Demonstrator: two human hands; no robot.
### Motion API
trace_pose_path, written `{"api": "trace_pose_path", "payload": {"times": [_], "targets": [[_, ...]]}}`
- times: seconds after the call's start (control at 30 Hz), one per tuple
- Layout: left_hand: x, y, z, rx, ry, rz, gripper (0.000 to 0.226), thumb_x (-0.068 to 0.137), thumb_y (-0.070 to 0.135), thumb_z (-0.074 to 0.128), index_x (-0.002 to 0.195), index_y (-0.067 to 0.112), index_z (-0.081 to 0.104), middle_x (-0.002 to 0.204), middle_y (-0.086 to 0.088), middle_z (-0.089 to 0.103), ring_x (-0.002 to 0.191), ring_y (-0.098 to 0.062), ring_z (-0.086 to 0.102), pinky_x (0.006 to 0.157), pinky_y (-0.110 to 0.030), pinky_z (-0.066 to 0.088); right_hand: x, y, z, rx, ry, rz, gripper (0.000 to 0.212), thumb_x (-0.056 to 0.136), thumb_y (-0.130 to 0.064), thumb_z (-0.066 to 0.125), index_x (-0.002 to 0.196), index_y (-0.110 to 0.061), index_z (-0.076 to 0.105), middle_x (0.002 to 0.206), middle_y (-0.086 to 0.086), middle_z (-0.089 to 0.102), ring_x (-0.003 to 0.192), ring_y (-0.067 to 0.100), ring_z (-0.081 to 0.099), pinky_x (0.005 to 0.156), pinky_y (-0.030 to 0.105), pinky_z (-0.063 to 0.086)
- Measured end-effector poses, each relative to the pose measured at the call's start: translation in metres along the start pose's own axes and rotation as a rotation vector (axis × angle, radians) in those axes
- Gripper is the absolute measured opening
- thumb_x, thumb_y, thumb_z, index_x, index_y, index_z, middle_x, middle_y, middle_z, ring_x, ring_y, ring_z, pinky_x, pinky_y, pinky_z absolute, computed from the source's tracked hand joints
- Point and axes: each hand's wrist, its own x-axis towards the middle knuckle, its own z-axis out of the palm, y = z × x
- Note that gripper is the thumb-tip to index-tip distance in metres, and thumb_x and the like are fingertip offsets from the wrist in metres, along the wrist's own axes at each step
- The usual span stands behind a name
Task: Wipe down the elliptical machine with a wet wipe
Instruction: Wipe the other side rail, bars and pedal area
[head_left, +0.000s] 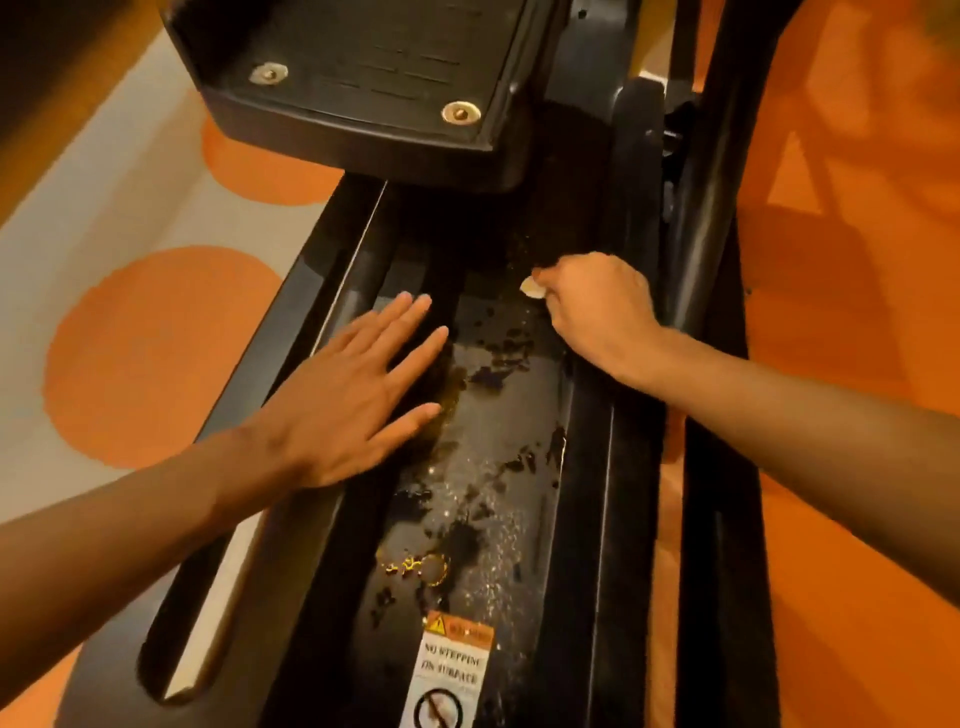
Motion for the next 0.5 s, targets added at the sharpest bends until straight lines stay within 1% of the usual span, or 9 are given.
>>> {"api": "trace_pose_path", "payload": {"times": [0.03,0.1,0.13,0.17,0.23,0.27,0.33,0.43,0.5], "targets": [[0.002,-0.004,0.004,-0.004,0.012,0.024,0.077,0.107,0.067,0.011,0.167,0.018,0.006,0.174,-0.011,-0.006,0.161,-0.022,-0.011,0.13,-0.04,-0.002,-0.001,-0.003,0.002,-0.063,-0.044,0.015,0.029,0.103,-0.021,0.05,0.123,-0.017,0.07,0.11,0.01,0.069,0.103,0.033,0.065,0.085,0.042,0.047],[0.006,-0.009,0.011,-0.042,0.058,0.013,0.08,0.105,0.07,0.011,0.167,0.02,0.002,0.174,-0.006,-0.012,0.159,-0.016,-0.016,0.128,-0.035,-0.007,-0.004,-0.007,0.004,-0.13,-0.091,0.01,0.03,0.102,-0.032,0.047,0.113,-0.015,0.069,0.099,0.009,0.068,0.106,0.031,0.065,0.108,0.043,0.039],[0.007,-0.009,0.012,-0.071,0.078,-0.005,0.081,0.103,0.073,0.009,0.166,0.023,0.0,0.174,-0.003,-0.015,0.158,-0.013,-0.019,0.128,-0.033,-0.009,-0.01,-0.008,0.005,-0.134,-0.142,0.014,0.037,0.103,-0.039,0.043,0.113,-0.015,0.068,0.094,0.008,0.066,0.11,0.03,0.063,0.121,0.046,0.025],[0.007,-0.007,0.013,-0.102,0.075,-0.04,0.083,0.1,0.077,0.007,0.165,0.026,-0.004,0.173,0.002,-0.02,0.157,-0.01,-0.023,0.129,-0.031,-0.01,-0.017,-0.01,0.007,-0.139,-0.191,0.016,0.045,0.103,-0.045,0.037,0.118,-0.013,0.066,0.096,0.008,0.065,0.117,0.029,0.06,0.127,0.048,0.011],[0.005,-0.006,0.015,-0.161,0.06,-0.137,0.088,0.092,0.084,0.002,0.162,0.033,-0.015,0.167,0.012,-0.032,0.152,-0.004,-0.032,0.126,-0.028,-0.015,-0.033,-0.017,0.009,-0.243,-0.254,0.011,0.064,0.105,-0.052,0.024,0.138,-0.009,0.059,0.133,0.017,0.058,0.141,0.033,0.041,0.125,0.052,-0.01],[0.006,-0.004,0.014,-0.167,0.053,-0.157,0.09,0.089,0.085,-0.001,0.16,0.034,-0.02,0.165,0.015,-0.037,0.149,-0.001,-0.036,0.124,-0.025,-0.019,-0.041,-0.019,0.007,-0.335,-0.278,0.008,0.07,0.105,-0.054,0.019,0.147,-0.008,0.052,0.153,0.021,0.043,0.15,0.036,0.027,0.123,0.053,-0.016],[0.009,-0.004,0.013,-0.152,0.032,-0.145,0.093,0.085,0.086,-0.006,0.157,0.03,-0.027,0.162,0.014,-0.041,0.146,0.0,-0.041,0.12,-0.021,-0.025,-0.058,-0.024,0.005,-0.444,-0.335,0.002,0.076,0.105,-0.057,0.012,0.154,-0.007,0.042,0.166,0.021,0.021,0.156,0.038,0.011,0.123,0.057,-0.018],[0.013,-0.007,0.011,-0.128,0.018,-0.148,0.096,0.085,0.085,-0.007,0.157,0.025,-0.029,0.163,0.009,-0.041,0.144,0.0,-0.043,0.12,-0.023,-0.025,-0.067,-0.025,-0.002,-0.481,-0.349,0.016,0.08,0.104,-0.058,0.007,0.148,-0.007,0.051,0.161,0.018,0.031,0.153,0.036,0.018,0.124,0.056,-0.014],[0.016,-0.006,0.013,-0.126,0.028,-0.148,0.095,0.087,0.084,-0.004,0.157,0.024,-0.028,0.164,0.008,-0.039,0.145,0.0,-0.042,0.12,-0.023,-0.025,-0.067,-0.026,-0.002,-0.483,-0.346,0.01,0.085,0.102,-0.057,0.0,0.152,-0.004,0.044,0.159,0.017,0.036,0.153,0.032,0.021,0.125,0.051,-0.017]]}}
